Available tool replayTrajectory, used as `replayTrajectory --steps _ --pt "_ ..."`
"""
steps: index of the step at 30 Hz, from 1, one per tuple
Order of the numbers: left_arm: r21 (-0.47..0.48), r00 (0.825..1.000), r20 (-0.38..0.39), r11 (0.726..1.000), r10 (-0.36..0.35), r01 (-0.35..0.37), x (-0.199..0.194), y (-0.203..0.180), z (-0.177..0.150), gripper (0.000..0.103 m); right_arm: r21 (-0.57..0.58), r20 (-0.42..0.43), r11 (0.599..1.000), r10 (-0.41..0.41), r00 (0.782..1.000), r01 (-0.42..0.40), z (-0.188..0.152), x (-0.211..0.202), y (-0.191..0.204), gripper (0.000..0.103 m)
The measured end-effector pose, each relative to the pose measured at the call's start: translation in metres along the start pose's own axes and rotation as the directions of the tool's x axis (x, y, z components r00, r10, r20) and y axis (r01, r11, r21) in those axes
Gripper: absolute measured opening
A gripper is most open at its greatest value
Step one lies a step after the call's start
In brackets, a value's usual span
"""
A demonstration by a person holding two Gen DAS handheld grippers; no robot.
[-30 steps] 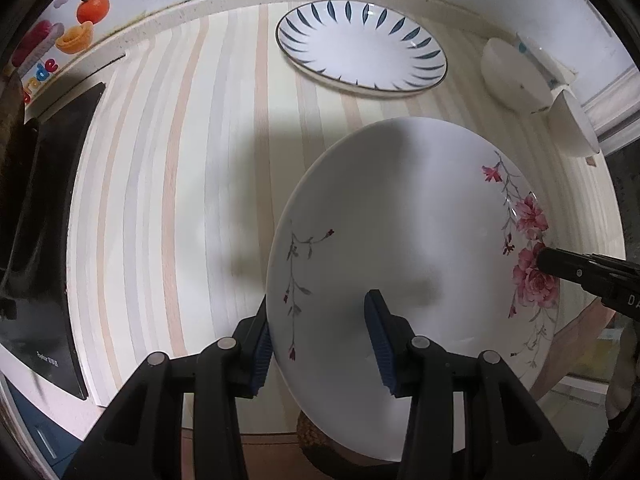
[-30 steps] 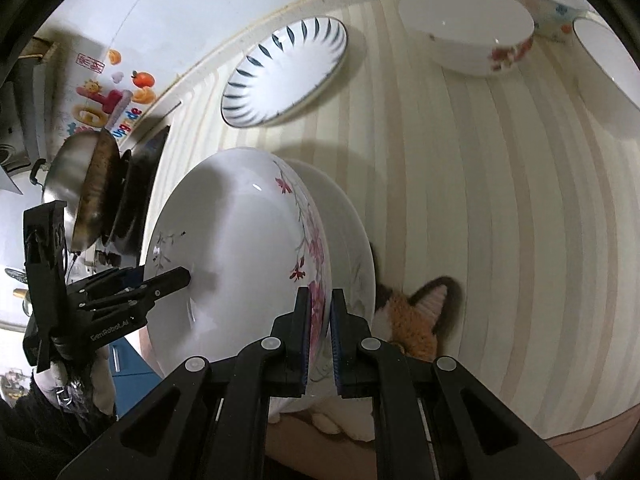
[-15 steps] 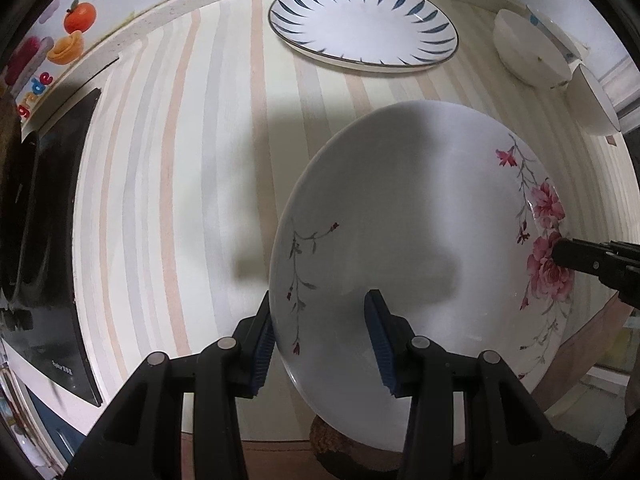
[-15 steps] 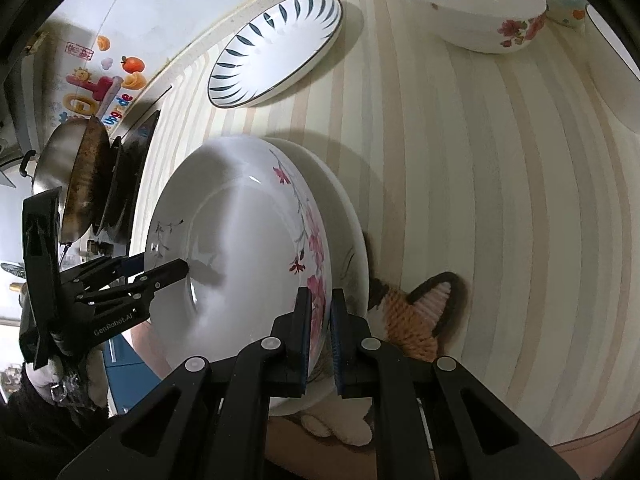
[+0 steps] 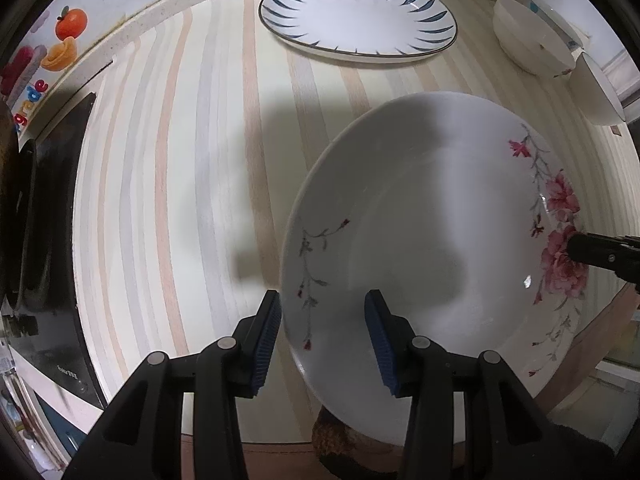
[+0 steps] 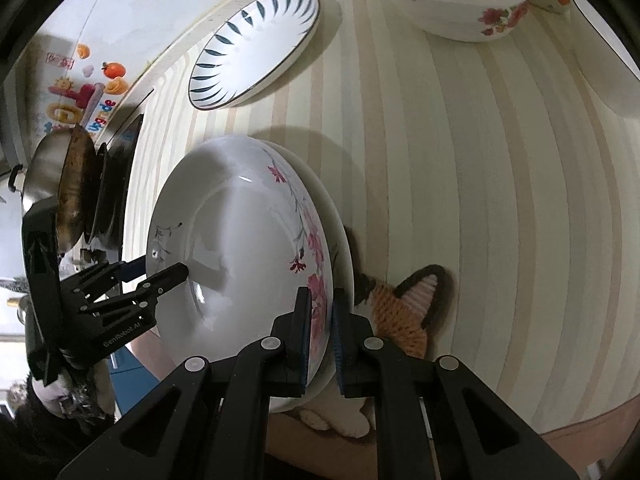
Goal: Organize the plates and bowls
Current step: 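Carry the pink-flower plate with both grippers onto the white plate and release, then move both grippers to the blue-striped plate and grip its rim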
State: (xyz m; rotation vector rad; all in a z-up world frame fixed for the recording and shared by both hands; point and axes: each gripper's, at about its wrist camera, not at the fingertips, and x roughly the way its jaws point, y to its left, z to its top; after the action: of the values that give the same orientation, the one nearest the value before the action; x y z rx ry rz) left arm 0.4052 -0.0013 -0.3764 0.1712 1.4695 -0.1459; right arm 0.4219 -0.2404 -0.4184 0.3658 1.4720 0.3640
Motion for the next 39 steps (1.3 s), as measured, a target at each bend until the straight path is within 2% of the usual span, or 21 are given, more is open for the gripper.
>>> replayTrajectory --steps 9,13,18,19,23,26,31,35,39 --pt "-0.054 1.000 -0.005 0.998 -0.020 0.020 -0.005 0.015 0.006 0.041 0.021 -0.029 1.000 -0.013 0.999 0.014 0.001 -0.004 0.000 0.013" --pt "-0.096 0.998 0.057 0.994 -0.038 0.043 -0.032 0.027 0.019 0.041 0.013 -0.060 0.998 -0.062 0.996 0.063 0.001 -0.010 0.002 0.014" --pt "-0.137 0.988 0.138 0.987 -0.066 0.085 -0.060 0.044 0.059 0.041 0.034 -0.021 0.999 -0.033 0.999 0.034 0.016 -0.039 0.003 0.015" --pt "-0.144 0.987 0.145 0.985 -0.070 0.092 -0.062 0.049 0.069 0.041 0.037 -0.002 0.999 -0.022 1.000 0.022 0.024 -0.046 0.005 0.015" --pt "-0.186 0.986 0.132 0.975 -0.099 0.123 -0.046 0.067 0.123 0.041 0.030 0.083 0.999 0.015 0.996 -0.017 0.078 -0.063 0.020 0.033" --pt "-0.219 0.988 0.099 0.966 -0.116 0.135 -0.025 0.080 0.153 0.041 -0.006 0.118 1.000 -0.015 0.993 0.016 0.136 -0.055 0.033 0.033" --pt "-0.232 0.990 0.052 0.963 -0.127 0.136 0.012 0.086 0.187 0.041 -0.046 0.095 0.996 -0.068 0.993 0.072 0.215 -0.022 0.041 0.033" --pt "-0.230 0.990 0.016 0.963 -0.140 0.140 0.032 0.083 0.199 0.041 -0.073 0.077 0.989 -0.124 0.989 0.130 0.251 0.001 0.040 0.033" --pt "-0.223 0.985 0.007 0.960 -0.170 0.167 0.043 0.079 0.204 0.041 -0.091 0.055 0.985 -0.145 0.988 0.150 0.264 0.016 0.040 0.033"
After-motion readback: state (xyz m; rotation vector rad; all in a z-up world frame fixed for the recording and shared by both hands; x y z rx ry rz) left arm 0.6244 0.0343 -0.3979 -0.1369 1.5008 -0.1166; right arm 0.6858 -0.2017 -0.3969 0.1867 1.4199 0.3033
